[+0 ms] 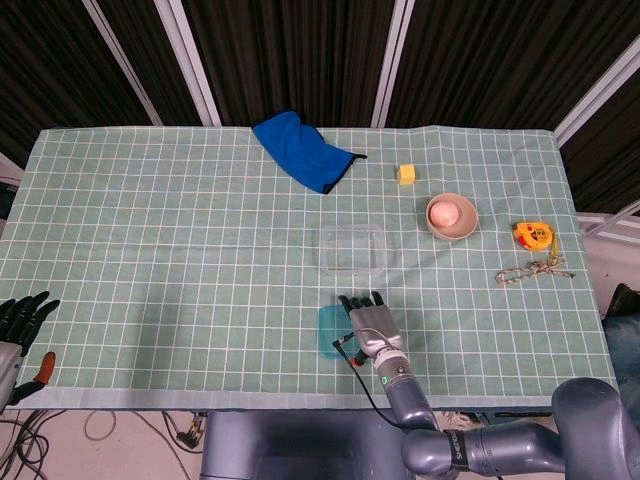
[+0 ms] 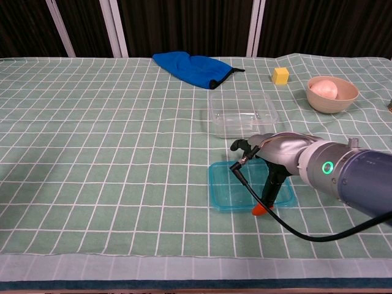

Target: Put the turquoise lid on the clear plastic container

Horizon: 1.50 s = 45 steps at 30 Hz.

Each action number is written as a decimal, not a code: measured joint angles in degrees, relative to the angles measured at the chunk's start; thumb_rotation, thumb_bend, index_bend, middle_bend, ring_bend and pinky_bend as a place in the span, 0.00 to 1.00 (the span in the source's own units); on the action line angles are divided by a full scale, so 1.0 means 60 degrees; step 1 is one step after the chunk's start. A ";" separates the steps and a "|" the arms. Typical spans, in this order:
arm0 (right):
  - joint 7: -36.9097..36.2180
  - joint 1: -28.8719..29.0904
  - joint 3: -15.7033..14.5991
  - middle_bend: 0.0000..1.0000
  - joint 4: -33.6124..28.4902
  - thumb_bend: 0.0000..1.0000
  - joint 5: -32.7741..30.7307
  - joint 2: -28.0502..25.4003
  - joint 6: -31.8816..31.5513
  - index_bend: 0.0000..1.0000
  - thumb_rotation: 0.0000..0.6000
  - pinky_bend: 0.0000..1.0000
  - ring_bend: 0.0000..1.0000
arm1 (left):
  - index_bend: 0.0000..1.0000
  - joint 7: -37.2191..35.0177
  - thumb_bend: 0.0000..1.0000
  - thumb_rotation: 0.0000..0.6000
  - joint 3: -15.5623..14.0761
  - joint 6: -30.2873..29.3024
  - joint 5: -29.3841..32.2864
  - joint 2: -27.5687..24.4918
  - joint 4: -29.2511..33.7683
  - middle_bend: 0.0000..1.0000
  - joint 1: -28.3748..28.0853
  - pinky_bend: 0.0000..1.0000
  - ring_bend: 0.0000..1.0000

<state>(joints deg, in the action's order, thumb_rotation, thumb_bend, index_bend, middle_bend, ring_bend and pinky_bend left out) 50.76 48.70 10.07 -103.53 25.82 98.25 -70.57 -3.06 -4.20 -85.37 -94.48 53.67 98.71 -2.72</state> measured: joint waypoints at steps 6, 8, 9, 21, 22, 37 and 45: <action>-0.0133 -0.0020 0.0005 0.49 -0.0131 0.16 0.0102 -0.0110 -0.0046 0.08 1.00 0.00 0.16 | 0.09 0.0004 0.52 1.00 -0.0004 0.0015 0.0006 0.0002 0.0004 0.00 -0.0001 0.00 0.00; -0.0190 -0.0029 0.0019 0.49 -0.0181 0.16 0.0134 -0.0148 -0.0057 0.08 1.00 0.00 0.16 | 0.09 0.0005 0.52 1.00 -0.0003 0.0016 0.0008 0.0002 0.0004 0.00 -0.0001 0.00 0.00; -0.0218 -0.0034 0.0027 0.49 -0.0207 0.16 0.0153 -0.0168 -0.0062 0.08 1.00 0.00 0.16 | 0.09 0.0004 0.52 1.00 -0.0001 0.0013 0.0009 0.0002 0.0008 0.00 0.0000 0.00 0.00; -0.0438 -0.0099 0.0241 0.49 -0.1133 0.16 0.0375 -0.0789 -0.0349 0.08 1.00 0.00 0.16 | 0.09 -0.0007 0.52 1.00 0.0001 0.0004 0.0007 -0.0004 0.0020 0.00 0.0004 0.00 0.00; -0.0435 -0.0100 0.0262 0.49 -0.1237 0.16 0.0384 -0.0862 -0.0396 0.08 1.00 0.00 0.16 | 0.09 -0.0011 0.52 1.00 0.0001 0.0003 0.0007 -0.0005 0.0027 0.00 0.0004 0.00 0.00; 0.0318 0.0474 0.1273 0.49 -0.2365 0.15 -0.0468 -0.2083 -0.1056 0.08 1.00 0.00 0.16 | 0.09 -0.0068 0.53 1.00 0.0016 0.0014 0.0044 -0.0021 0.0059 0.00 0.0000 0.00 0.00; 0.0861 0.1331 0.2004 0.49 -0.2111 0.16 -0.1496 -0.2537 -0.0647 0.08 1.00 0.00 0.16 | 0.09 -0.0023 0.52 1.00 0.0073 0.0134 0.0286 0.0004 0.0035 0.00 -0.0019 0.00 0.00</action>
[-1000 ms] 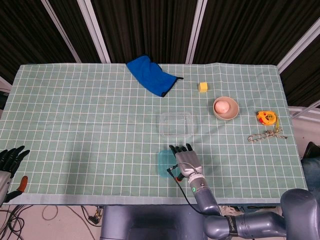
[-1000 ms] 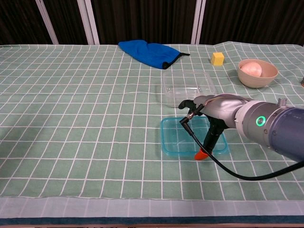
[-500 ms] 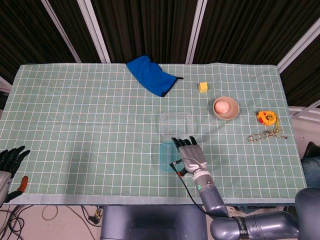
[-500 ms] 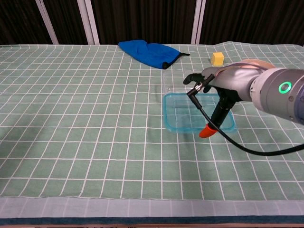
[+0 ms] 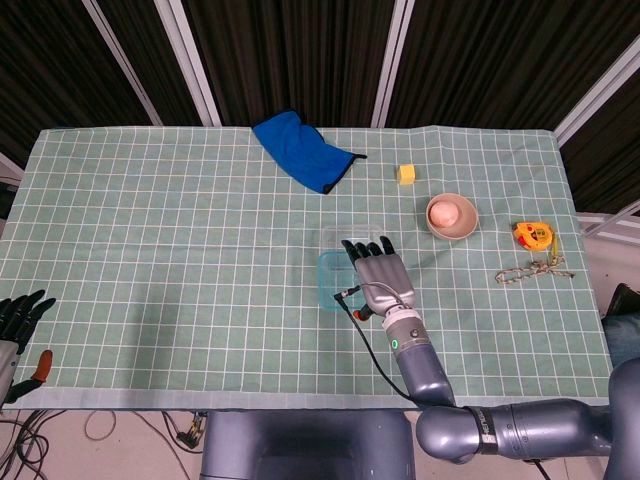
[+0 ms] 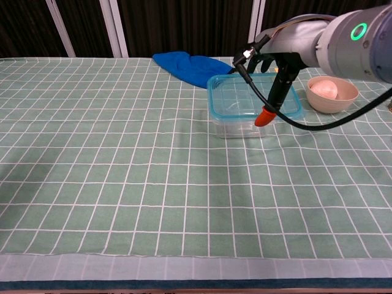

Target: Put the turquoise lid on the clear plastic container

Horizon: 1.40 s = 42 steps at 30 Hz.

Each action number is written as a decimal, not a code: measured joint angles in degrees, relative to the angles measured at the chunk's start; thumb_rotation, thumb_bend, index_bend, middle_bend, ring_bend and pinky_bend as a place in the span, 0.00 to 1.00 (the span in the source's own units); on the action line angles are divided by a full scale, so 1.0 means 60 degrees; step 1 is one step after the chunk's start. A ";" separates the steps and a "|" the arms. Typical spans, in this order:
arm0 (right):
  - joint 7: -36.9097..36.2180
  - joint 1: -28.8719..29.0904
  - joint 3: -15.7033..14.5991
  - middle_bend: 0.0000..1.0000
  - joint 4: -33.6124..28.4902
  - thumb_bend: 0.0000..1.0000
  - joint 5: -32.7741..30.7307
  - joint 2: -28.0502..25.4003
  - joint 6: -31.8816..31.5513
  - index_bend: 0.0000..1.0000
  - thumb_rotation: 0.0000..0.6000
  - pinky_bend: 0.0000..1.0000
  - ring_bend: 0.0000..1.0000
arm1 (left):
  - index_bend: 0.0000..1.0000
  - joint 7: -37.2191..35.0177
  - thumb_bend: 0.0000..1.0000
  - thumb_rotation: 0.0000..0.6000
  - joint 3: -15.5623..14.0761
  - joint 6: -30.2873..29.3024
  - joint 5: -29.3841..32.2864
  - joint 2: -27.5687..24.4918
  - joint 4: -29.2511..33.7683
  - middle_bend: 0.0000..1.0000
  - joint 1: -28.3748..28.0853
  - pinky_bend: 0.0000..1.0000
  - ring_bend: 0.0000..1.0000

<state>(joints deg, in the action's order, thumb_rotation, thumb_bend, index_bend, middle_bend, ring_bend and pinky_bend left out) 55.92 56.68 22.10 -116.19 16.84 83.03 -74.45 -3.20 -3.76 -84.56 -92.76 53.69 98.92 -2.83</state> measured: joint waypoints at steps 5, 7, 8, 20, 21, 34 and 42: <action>0.0077 0.0491 0.0347 0.49 0.0714 0.15 -0.0903 -0.0095 0.0649 0.08 1.00 0.00 0.16 | 0.09 0.0089 0.53 1.00 -0.0007 0.0113 0.0072 0.0046 -0.0011 0.00 -0.0021 0.00 0.00; 0.0081 0.0668 0.0431 0.49 0.1040 0.16 -0.1190 -0.0112 0.0924 0.08 1.00 0.00 0.16 | 0.09 0.0087 0.52 1.00 0.0012 0.0117 0.0134 0.0052 0.0004 0.00 -0.0018 0.00 0.00; 0.0076 0.0780 0.0478 0.49 0.1257 0.16 -0.1372 -0.0122 0.1124 0.08 1.00 0.00 0.16 | 0.09 0.0086 0.52 1.00 0.0023 0.0114 0.0167 0.0054 0.0014 0.00 -0.0014 0.00 0.00; -0.0348 0.1430 0.0236 0.49 0.3321 0.15 -0.1686 0.0023 0.2941 0.08 1.00 0.00 0.16 | 0.09 0.0151 0.52 1.00 0.0084 0.0194 0.0405 0.0078 0.0086 0.00 -0.0003 0.00 0.00; -0.0408 0.1460 0.0199 0.49 0.3494 0.15 -0.1682 0.0049 0.3084 0.08 1.00 0.00 0.16 | 0.09 0.0159 0.52 1.00 0.0091 0.0187 0.0417 0.0083 0.0092 0.00 0.0002 0.00 0.00; -0.1635 0.1645 -0.0433 0.49 0.5599 0.16 -0.0914 0.0493 0.4815 0.08 1.00 0.00 0.16 | 0.09 0.0390 0.52 1.00 0.0144 0.0181 0.0598 0.0171 0.0119 0.00 0.0048 0.00 0.00; -0.2379 0.1705 -0.0779 0.49 0.6418 0.16 -0.0632 0.0672 0.5479 0.08 1.00 0.00 0.16 | 0.09 0.0425 0.52 1.00 0.0165 0.0204 0.0653 0.0180 0.0133 0.00 0.0054 0.00 0.00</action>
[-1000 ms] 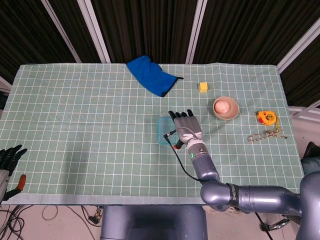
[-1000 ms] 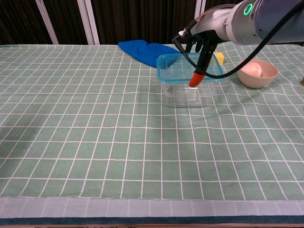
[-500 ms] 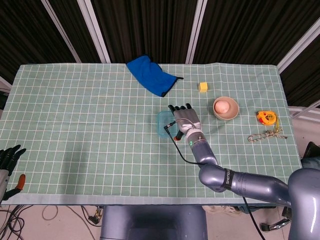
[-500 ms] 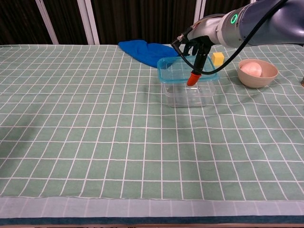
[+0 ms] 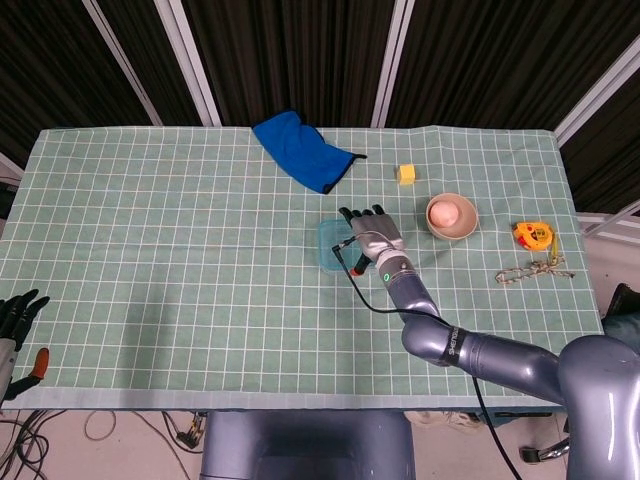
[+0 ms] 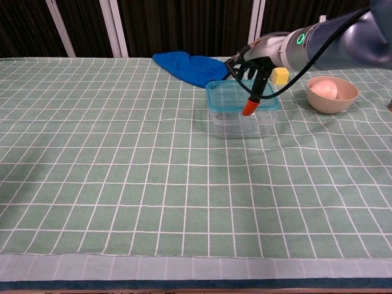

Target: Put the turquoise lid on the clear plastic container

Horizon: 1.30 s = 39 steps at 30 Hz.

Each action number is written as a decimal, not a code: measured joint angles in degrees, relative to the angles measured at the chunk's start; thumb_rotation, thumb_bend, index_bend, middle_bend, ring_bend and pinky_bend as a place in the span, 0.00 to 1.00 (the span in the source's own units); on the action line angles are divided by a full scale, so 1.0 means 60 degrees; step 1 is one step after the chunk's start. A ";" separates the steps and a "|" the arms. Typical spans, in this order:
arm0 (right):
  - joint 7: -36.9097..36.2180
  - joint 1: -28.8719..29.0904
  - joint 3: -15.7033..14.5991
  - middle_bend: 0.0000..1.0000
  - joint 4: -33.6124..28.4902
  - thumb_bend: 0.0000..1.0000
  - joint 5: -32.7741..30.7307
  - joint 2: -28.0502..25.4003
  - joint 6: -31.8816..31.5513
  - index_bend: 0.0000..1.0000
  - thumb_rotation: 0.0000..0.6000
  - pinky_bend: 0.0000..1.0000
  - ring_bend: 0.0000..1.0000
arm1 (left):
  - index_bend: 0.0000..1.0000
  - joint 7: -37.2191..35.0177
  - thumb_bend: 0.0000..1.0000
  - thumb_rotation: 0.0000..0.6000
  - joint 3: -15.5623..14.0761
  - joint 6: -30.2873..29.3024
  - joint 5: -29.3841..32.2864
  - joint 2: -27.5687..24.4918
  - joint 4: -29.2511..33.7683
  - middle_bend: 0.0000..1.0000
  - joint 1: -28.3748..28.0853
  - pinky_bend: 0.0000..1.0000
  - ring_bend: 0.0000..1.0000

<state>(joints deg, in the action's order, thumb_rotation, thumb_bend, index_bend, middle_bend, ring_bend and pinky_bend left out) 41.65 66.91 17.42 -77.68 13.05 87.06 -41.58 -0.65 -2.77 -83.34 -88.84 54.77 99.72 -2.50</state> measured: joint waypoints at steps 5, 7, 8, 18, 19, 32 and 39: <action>-0.0318 0.0018 -0.0266 0.49 0.0293 0.15 0.0167 0.0079 0.0193 0.08 1.00 0.00 0.16 | 0.09 0.0011 0.53 1.00 0.0007 0.0051 0.0067 -0.0010 0.0031 0.00 -0.0003 0.00 0.00; -0.0432 0.0028 -0.0331 0.49 0.0384 0.16 0.0225 0.0111 0.0254 0.08 1.00 0.00 0.16 | 0.09 0.0013 0.52 1.00 0.0014 0.0047 0.0075 -0.0014 0.0047 0.00 -0.0001 0.00 0.00; -0.0510 0.0036 -0.0365 0.49 0.0431 0.16 0.0276 0.0130 0.0288 0.08 1.00 0.00 0.16 | 0.09 0.0016 0.52 1.00 0.0016 0.0040 0.0074 -0.0015 0.0049 0.00 0.0002 0.00 0.00; -0.1177 0.0040 -0.0559 0.49 0.0604 0.16 0.0854 0.0166 0.0430 0.08 1.00 0.00 0.16 | 0.09 0.0046 0.52 1.00 0.0032 0.0060 0.0123 -0.0001 0.0053 0.00 0.0009 0.00 0.00; -0.1222 0.0041 -0.0581 0.49 0.0623 0.16 0.0889 0.0169 0.0429 0.08 1.00 0.00 0.16 | 0.09 0.0050 0.52 1.00 0.0035 0.0064 0.0133 0.0000 0.0057 0.00 0.0010 0.00 0.00; -0.1676 0.0110 -0.0869 0.49 0.0960 0.15 0.1113 0.0321 0.0476 0.08 1.00 0.00 0.16 | 0.09 0.0079 0.52 1.00 0.0053 0.0129 0.0235 -0.0013 0.0104 0.00 0.0010 0.00 0.00; -0.1799 0.0145 -0.0982 0.49 0.0945 0.16 0.1138 0.0313 0.0405 0.08 1.00 0.00 0.16 | 0.09 0.0094 0.52 1.00 0.0057 0.0147 0.0258 -0.0016 0.0117 0.00 0.0011 0.00 0.00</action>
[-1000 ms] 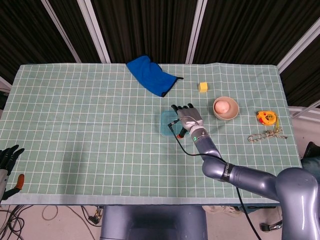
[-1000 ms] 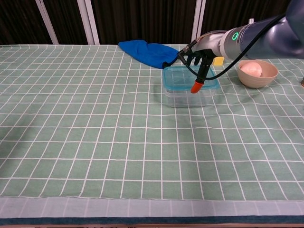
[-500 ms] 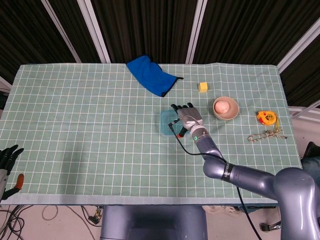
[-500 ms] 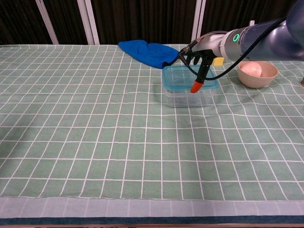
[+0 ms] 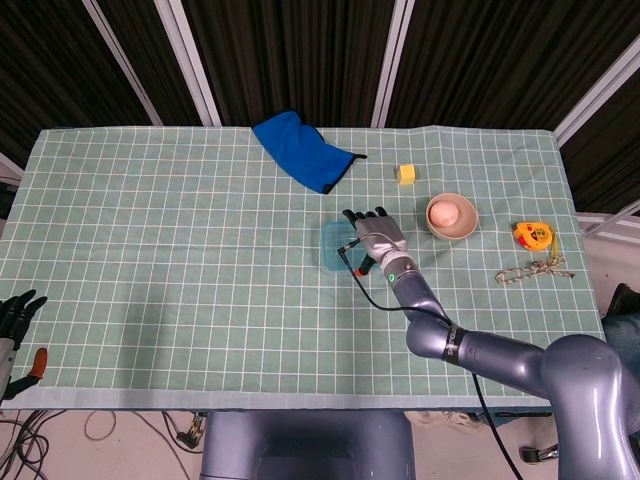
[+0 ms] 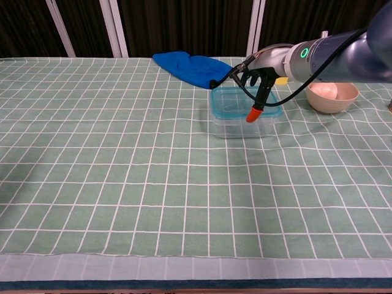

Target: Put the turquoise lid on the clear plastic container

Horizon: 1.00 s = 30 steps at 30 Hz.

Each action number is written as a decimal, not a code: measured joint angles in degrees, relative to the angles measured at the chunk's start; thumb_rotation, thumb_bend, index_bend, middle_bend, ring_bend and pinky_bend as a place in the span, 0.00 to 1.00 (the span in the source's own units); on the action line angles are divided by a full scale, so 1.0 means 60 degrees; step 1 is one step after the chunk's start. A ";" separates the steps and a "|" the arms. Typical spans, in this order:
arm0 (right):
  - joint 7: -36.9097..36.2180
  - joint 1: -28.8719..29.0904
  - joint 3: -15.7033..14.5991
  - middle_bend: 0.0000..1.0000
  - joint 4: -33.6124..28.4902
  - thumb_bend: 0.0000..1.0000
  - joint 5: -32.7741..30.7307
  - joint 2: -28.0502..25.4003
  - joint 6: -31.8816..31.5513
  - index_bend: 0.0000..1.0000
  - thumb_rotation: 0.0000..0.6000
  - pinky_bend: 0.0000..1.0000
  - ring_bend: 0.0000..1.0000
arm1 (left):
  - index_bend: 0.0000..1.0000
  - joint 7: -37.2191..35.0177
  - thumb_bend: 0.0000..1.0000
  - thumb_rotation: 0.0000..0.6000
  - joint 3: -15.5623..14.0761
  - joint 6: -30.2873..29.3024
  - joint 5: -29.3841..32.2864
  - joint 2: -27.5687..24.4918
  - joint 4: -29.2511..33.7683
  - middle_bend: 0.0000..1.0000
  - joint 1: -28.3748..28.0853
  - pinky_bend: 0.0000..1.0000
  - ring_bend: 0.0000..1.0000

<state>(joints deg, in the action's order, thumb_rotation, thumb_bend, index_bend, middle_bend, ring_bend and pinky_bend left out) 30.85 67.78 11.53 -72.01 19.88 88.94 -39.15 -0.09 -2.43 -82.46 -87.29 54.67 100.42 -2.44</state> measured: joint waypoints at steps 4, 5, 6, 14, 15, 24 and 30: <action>-0.0044 0.0020 -0.0054 0.49 -0.0009 0.15 -0.0005 -0.0010 -0.0028 0.08 1.00 0.00 0.16 | 0.09 0.0004 0.52 1.00 0.0002 0.0003 -0.0001 0.0000 0.0000 0.00 0.0000 0.00 0.00; -0.0058 0.0026 -0.0075 0.49 -0.0015 0.15 -0.0013 -0.0013 -0.0021 0.08 1.00 0.00 0.16 | 0.09 0.0006 0.52 1.00 0.0000 0.0008 0.0000 -0.0001 0.0000 0.00 0.0000 0.00 0.00; -0.0068 0.0031 -0.0089 0.49 -0.0015 0.15 -0.0015 -0.0011 -0.0026 0.08 1.00 0.00 0.16 | 0.09 0.0011 0.52 1.00 -0.0003 0.0018 0.0001 -0.0004 0.0001 0.00 -0.0001 0.00 0.00; -0.0142 0.0066 -0.0154 0.49 -0.0009 0.16 0.0022 0.0031 -0.0127 0.08 1.00 0.00 0.16 | 0.09 -0.0009 0.52 1.00 0.0006 0.0021 0.0019 -0.0012 0.0017 0.00 0.0002 0.00 0.00; -0.0145 0.0070 -0.0157 0.49 -0.0017 0.16 0.0025 0.0032 -0.0147 0.08 1.00 0.00 0.16 | 0.09 -0.0008 0.52 1.00 0.0008 0.0022 0.0022 -0.0012 0.0019 0.00 0.0002 0.00 0.00; -0.0158 0.0104 -0.0237 0.49 0.0045 0.16 -0.0073 0.0109 -0.0171 0.08 1.00 0.00 0.16 | 0.09 -0.0018 0.52 1.00 0.0011 0.0040 0.0040 -0.0020 0.0035 0.00 0.0002 0.00 0.00; -0.0169 0.0114 -0.0256 0.49 -0.0032 0.16 -0.0023 0.0118 -0.0243 0.08 1.00 0.00 0.16 | 0.09 -0.0013 0.52 1.00 0.0015 0.0046 0.0044 -0.0016 0.0024 0.00 0.0001 0.00 0.00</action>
<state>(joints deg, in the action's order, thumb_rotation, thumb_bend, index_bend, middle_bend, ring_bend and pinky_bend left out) 29.84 68.46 10.00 -72.20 19.74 89.65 -40.61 -0.16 -2.34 -82.18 -87.02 54.57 100.57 -2.43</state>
